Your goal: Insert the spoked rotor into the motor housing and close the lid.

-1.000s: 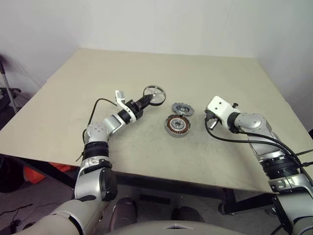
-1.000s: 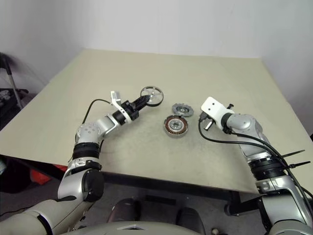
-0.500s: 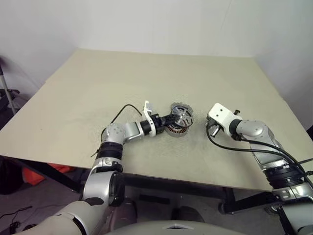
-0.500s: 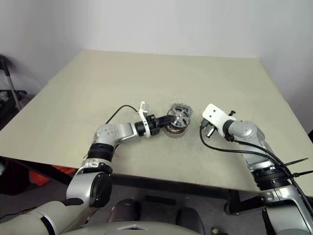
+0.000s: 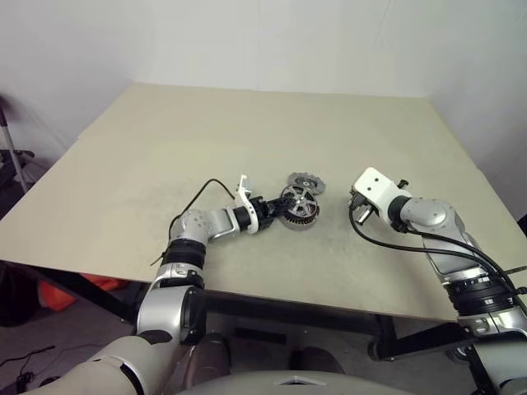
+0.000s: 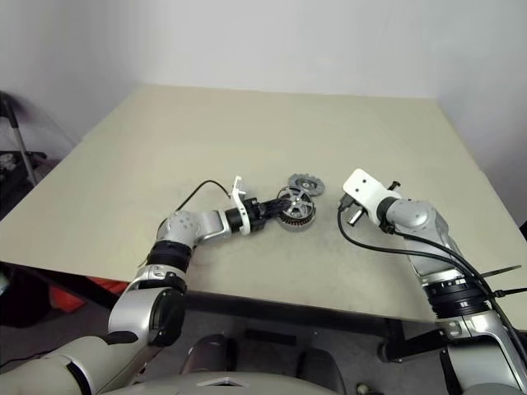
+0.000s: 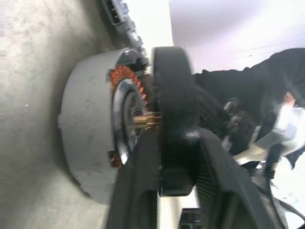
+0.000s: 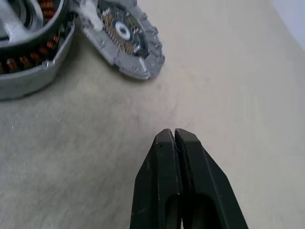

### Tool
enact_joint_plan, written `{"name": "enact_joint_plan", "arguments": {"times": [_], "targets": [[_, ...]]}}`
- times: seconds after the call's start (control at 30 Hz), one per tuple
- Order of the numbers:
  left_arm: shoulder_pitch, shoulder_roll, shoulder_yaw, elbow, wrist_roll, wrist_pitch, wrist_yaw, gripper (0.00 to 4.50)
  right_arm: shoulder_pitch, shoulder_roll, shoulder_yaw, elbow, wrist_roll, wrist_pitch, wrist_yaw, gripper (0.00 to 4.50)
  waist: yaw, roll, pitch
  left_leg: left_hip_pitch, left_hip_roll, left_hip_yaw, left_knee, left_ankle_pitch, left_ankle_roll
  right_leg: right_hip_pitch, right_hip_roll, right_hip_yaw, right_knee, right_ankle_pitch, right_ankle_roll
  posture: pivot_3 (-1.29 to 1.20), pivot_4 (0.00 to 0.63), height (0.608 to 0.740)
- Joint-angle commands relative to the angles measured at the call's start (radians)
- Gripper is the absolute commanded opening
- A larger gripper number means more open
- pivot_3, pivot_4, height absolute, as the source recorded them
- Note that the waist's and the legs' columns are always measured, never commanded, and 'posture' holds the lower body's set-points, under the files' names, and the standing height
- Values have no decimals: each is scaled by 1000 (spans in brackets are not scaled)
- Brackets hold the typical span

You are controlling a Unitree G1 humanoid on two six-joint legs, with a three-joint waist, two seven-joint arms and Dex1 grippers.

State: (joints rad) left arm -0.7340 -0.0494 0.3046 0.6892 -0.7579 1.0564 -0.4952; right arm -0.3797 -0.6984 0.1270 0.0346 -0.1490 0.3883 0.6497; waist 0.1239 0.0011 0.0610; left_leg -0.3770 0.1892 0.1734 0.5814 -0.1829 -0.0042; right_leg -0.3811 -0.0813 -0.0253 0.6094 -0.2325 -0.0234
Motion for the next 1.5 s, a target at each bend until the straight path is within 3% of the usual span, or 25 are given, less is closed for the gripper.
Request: {"name": "enact_joint_plan", "arguments": {"times": [0.03,0.07,0.27,0.63,1.0,1.13,1.23,1.5], "targets": [[-14,8,-8,-3,17,0,0,2212,-28,7,-9,-27,-2,-15,-6,0,0,0,0,2,0,0,0,0,0,2,0,0,0,0,0,0,0,740],[-13,15,-8,-4,18,-2,-6,2490,-32,13,-9,-30,4,-15,-4,0,0,0,0,3,0,0,0,0,0,4,0,0,0,0,0,0,0,740],[-11,72,21,-18,24,-27,-11,2490,-46,49,-7,-53,30,-25,17,0,-5,0,0,11,0,0,-1,0,-1,12,0,0,-1,0,0,0,0,740],[74,185,48,-196,10,-53,-12,2490,-47,159,23,-159,126,16,72,0,-28,1,0,6,2,0,-4,0,0,6,2,0,-2,0,0,0,0,740],[146,185,78,-286,1,-79,38,2490,-17,208,85,-230,178,68,122,0,-26,0,1,8,1,0,-4,0,-1,8,1,0,-2,0,0,0,0,740],[174,179,78,-308,5,-100,62,2490,55,276,158,-86,156,55,102,0,-28,0,1,8,1,0,-5,0,-2,8,1,0,-3,0,0,0,0,740],[182,179,79,-320,2,-104,73,2490,61,259,172,-72,118,22,89,0,-28,0,0,8,0,0,-5,0,-2,8,0,0,-3,0,0,0,0,740],[212,175,64,-327,12,-121,75,2490,-27,190,79,-206,196,48,141,0,-27,0,1,9,0,-1,-4,1,-2,10,0,0,-3,-1,1,0,0,740]]}}
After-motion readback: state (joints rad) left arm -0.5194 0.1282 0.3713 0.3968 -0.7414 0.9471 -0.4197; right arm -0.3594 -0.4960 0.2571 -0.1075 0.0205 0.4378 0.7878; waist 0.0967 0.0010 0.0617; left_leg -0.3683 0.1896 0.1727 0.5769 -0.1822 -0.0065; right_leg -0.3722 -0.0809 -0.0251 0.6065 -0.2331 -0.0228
